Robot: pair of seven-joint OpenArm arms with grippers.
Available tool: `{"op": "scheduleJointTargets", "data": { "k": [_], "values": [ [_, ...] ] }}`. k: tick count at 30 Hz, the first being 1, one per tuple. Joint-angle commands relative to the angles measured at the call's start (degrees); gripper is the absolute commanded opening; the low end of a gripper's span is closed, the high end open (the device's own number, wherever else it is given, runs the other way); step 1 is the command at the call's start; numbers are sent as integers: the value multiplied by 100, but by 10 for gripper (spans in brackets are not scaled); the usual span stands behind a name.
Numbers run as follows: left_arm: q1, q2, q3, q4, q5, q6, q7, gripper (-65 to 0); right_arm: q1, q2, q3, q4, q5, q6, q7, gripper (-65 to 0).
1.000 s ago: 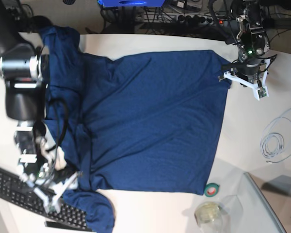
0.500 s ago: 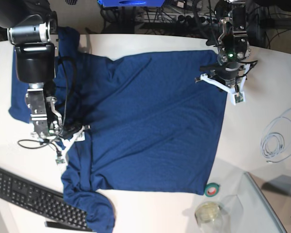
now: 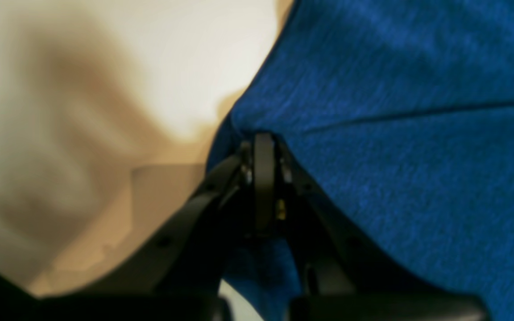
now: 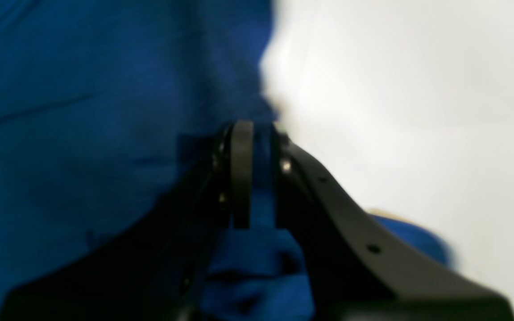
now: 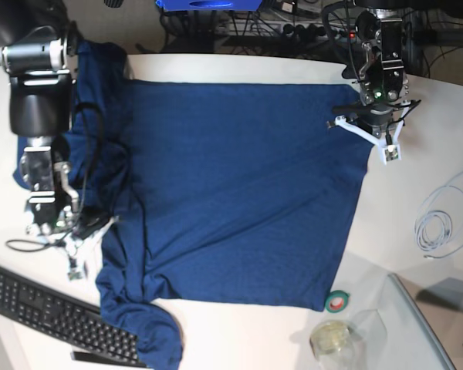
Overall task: Layout the t-shirt on the table in an organized manner, then fold the t-shirt properly
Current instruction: 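Pull the shirt edge with the right gripper back along the shirt side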
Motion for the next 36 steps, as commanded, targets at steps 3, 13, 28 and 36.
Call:
{"op": "scheduleJointTargets", "data": {
  "k": [3, 13, 28, 36],
  "values": [
    [39, -5, -87, 135, 8, 30, 86, -650, 480, 291, 22, -113, -7, -10, 114, -579],
    [57, 101, -237, 645, 8, 30, 122, -650, -65, 203, 22, 1004, 477, 588, -1081, -347],
    [66, 92, -228, 645, 8, 30, 122, -650, -461, 27, 14, 362, 662, 746, -747, -353],
    [66, 74, -228, 636, 8, 30, 122, -650, -250, 203, 128, 397, 662, 746, -756, -645]
  ]
}}
